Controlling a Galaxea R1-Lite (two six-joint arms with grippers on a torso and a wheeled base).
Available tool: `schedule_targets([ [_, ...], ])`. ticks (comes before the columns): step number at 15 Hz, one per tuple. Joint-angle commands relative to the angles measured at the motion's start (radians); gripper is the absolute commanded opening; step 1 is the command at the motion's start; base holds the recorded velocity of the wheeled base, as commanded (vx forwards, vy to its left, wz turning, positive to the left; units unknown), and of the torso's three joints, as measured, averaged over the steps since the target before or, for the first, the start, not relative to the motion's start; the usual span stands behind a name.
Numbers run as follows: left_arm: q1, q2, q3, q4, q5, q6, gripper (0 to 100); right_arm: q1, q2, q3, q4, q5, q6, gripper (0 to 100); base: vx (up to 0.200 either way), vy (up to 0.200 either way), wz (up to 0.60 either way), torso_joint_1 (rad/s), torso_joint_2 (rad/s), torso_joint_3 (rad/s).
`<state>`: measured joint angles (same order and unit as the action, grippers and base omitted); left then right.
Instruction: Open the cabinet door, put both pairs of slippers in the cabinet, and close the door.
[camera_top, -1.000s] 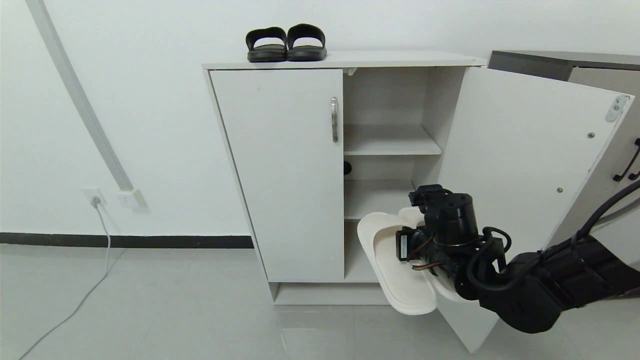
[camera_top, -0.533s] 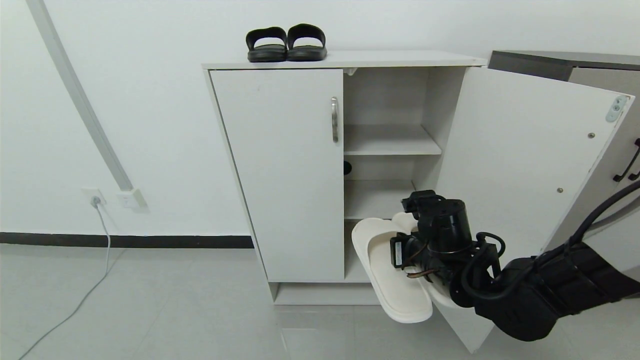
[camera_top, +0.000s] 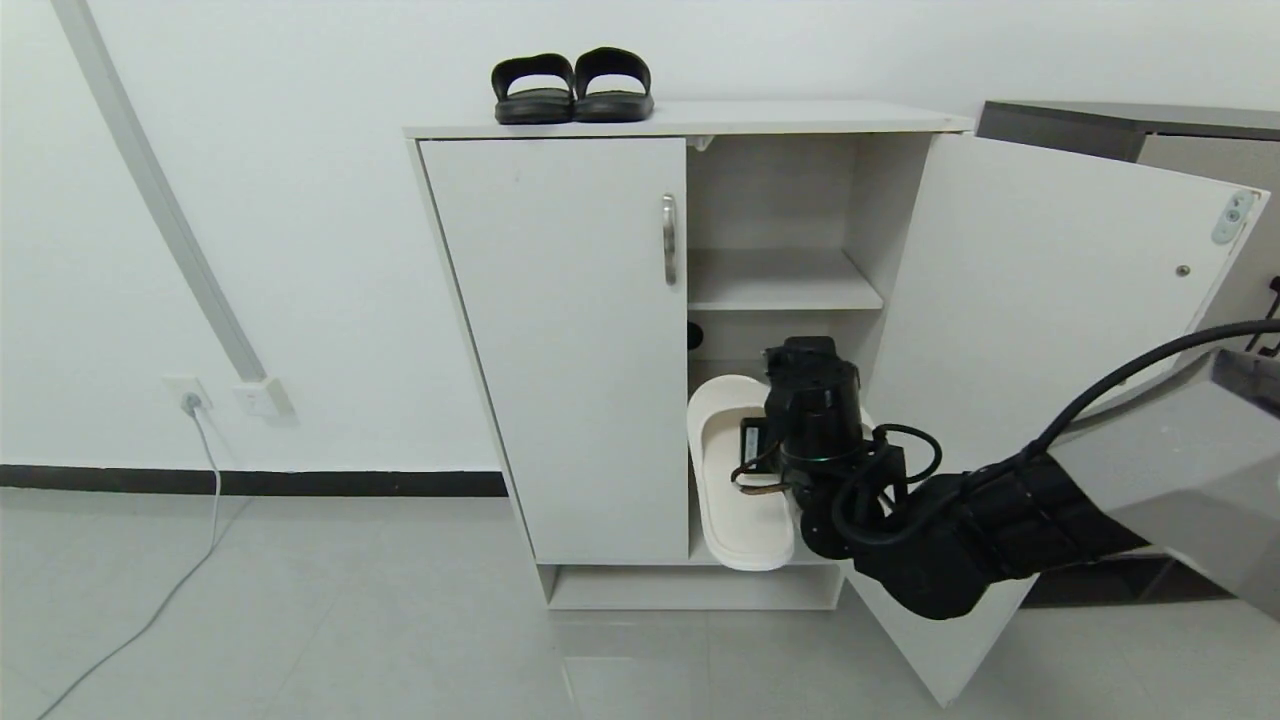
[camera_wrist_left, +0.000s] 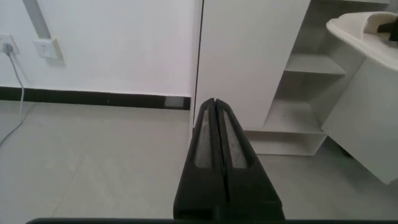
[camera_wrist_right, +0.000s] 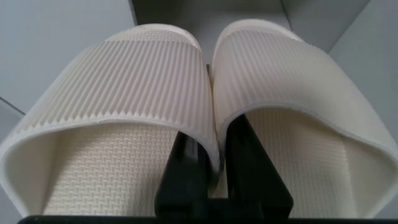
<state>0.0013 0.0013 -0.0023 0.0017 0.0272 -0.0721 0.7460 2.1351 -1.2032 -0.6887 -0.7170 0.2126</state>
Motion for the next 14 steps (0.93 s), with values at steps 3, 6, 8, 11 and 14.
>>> schedule_targets([
  [3, 0.0, 0.002, -0.001, 0.0, 0.0, -0.003, 0, 0.021, 0.095, -0.05, 0.0, -0.027, 0.002, 0, 0.0, 0.0, 0.0, 0.0, 0.0, 0.0],
  [6, 0.0, 0.002, -0.001, 0.0, 0.0, -0.005, 0, 0.021, 0.095, -0.05, -0.002, -0.027, 0.011, 0, 0.0, -0.067, 0.0, 0.001, 0.0, 0.002],
  [8, 0.0, 0.0, -0.001, -0.002, 0.0, -0.005, 0, 0.023, 0.094, -0.047, -0.002, -0.03, 0.014, 0, 0.0, -0.2, 0.0, 0.0, 0.0, 0.005],
  [11, 0.0, 0.002, -0.001, -0.002, 0.0, -0.006, 0, 0.021, 0.095, -0.039, -0.002, -0.03, 0.016, 0, 0.0, -0.067, 0.0, 0.001, 0.0, 0.001],
  [14, 0.0, 0.002, -0.001, -0.002, 0.0, -0.008, 0, 0.016, 0.095, -0.026, -0.002, -0.035, 0.013, 0, 0.0, 0.0, 0.0, 0.0, 0.0, 0.0],
])
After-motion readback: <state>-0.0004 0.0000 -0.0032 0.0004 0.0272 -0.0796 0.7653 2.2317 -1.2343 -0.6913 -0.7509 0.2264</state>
